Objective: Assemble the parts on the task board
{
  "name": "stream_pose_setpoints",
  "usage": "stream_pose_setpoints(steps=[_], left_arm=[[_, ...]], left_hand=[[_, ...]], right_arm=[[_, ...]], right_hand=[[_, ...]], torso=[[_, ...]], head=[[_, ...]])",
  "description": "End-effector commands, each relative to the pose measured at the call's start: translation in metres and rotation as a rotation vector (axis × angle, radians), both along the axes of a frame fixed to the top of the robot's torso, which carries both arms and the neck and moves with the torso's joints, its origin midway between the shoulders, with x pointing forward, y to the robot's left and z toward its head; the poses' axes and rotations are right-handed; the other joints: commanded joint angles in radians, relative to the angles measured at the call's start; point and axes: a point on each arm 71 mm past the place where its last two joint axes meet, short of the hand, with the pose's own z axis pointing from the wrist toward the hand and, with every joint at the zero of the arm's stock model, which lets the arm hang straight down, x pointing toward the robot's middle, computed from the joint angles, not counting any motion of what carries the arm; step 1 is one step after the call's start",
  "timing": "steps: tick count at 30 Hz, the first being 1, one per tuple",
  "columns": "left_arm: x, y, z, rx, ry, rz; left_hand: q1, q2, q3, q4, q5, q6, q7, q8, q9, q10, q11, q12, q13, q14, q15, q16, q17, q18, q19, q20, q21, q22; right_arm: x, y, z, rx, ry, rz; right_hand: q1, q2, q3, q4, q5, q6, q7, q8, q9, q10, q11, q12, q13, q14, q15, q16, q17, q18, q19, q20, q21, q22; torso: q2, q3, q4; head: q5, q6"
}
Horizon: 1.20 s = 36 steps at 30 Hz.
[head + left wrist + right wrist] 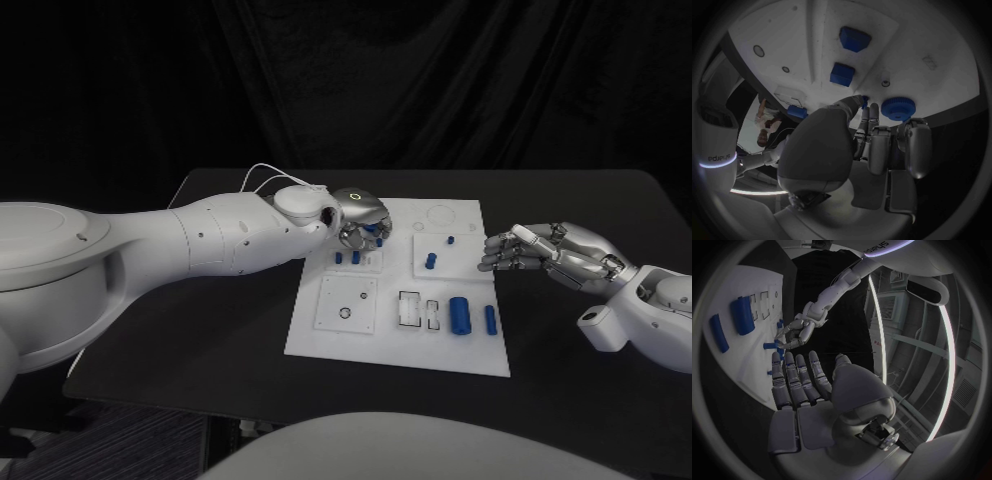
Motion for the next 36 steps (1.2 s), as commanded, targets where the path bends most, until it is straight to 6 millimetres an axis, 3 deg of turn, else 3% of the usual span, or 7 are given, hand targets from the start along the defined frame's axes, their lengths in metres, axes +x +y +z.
stream_pose_setpoints(steps=[1,18,21,25,30,36], left_arm=[[-0.001,-0.002,-0.002,0.004,0.003,-0.017],[0.000,-0.006,-0.005,0.016,0.019,-0.015],[0.000,-0.007,-0.005,0.009,0.012,-0.021],[0.000,-0.007,-0.004,-0.004,-0.003,-0.029],[-0.001,-0.003,-0.002,-0.025,-0.032,-0.027],[-0.004,0.007,0.003,-0.054,-0.072,-0.013]], left_hand=[[-0.002,0.013,0.001,-0.007,0.007,-0.001,-0.007,-0.002,-0.002,0.010,-0.001,0.002,-0.002,0.033,-0.009,-0.004,0.122,-0.008,-0.005,0.000,-0.003,0.203],[-0.005,0.026,0.006,-0.022,0.006,0.045,-0.009,0.013,-0.010,0.057,-0.016,0.006,-0.021,0.026,-0.020,-0.011,0.106,-0.004,-0.014,-0.005,-0.017,0.199],[0.004,0.043,0.008,-0.035,0.004,0.087,-0.006,0.031,-0.006,0.078,-0.021,0.014,-0.023,0.026,-0.024,-0.012,0.104,-0.004,-0.016,-0.009,-0.021,0.198],[0.005,0.047,0.005,-0.042,0.005,0.103,-0.004,0.038,-0.004,0.095,-0.022,0.023,-0.022,0.027,-0.024,-0.012,0.105,-0.004,-0.014,-0.011,-0.019,0.199],[0.006,0.060,-0.002,-0.055,0.019,0.162,-0.005,0.066,0.006,0.136,-0.030,0.034,-0.025,0.027,-0.026,-0.013,0.100,-0.005,-0.010,-0.012,-0.015,0.200],[0.008,0.057,-0.003,-0.067,0.027,0.175,-0.002,0.067,0.006,0.156,-0.028,0.019,-0.041,0.025,-0.024,-0.017,0.094,-0.006,-0.008,-0.013,-0.015,0.201]], right_arm=[[0.000,0.001,-0.002,-0.017,0.030,0.007],[0.000,0.002,-0.004,-0.031,0.048,0.012],[-0.001,0.002,-0.004,-0.032,0.050,0.012],[-0.001,0.001,-0.004,-0.033,0.052,0.012],[-0.001,0.000,-0.004,-0.037,0.055,0.011],[-0.002,-0.001,-0.005,-0.041,0.062,0.012]], right_hand=[[0.000,0.004,-0.003,-0.003,0.005,0.005,0.071,0.004,0.001,0.004,-0.001,0.000,-0.001,0.000,0.004,-0.003,-0.001,0.000,0.003,-0.002,0.003,-0.001],[0.006,0.005,0.001,-0.004,0.007,0.005,0.073,0.004,0.001,0.005,-0.002,-0.001,-0.001,0.000,0.004,-0.003,-0.001,0.001,0.004,-0.002,0.003,-0.002],[0.006,0.005,0.001,-0.004,0.007,0.005,0.073,0.004,0.001,0.005,-0.002,-0.001,-0.001,0.000,0.004,-0.003,-0.001,0.001,0.004,-0.002,0.003,-0.002],[0.006,0.005,0.001,-0.004,0.007,0.005,0.073,0.004,0.001,0.005,-0.002,-0.001,-0.001,0.000,0.004,-0.003,-0.001,0.001,0.004,-0.002,0.003,-0.002],[0.006,0.005,0.001,-0.004,0.007,0.005,0.073,0.004,0.001,0.005,-0.002,-0.001,-0.001,0.000,0.004,-0.003,-0.001,0.001,0.004,-0.002,0.003,-0.002],[0.008,0.006,0.004,-0.004,0.007,0.006,0.074,0.004,0.001,0.005,-0.002,-0.001,-0.001,0.000,0.003,-0.003,-0.001,0.001,0.004,-0.002,0.004,-0.003]], torso=[[0.000,0.0004,0.0007],[0.001,0.0004,0.0004],[0.001,0.0005,0.0009],[0.001,0.0003,0.0008],[0.000,0.0005,-0.0002],[-0.001,0.0005,-0.0003]], head=[[0.000,0.000],[0.000,0.000],[0.001,0.000],[0.002,0.000],[0.006,0.000],[0.008,0.000]])
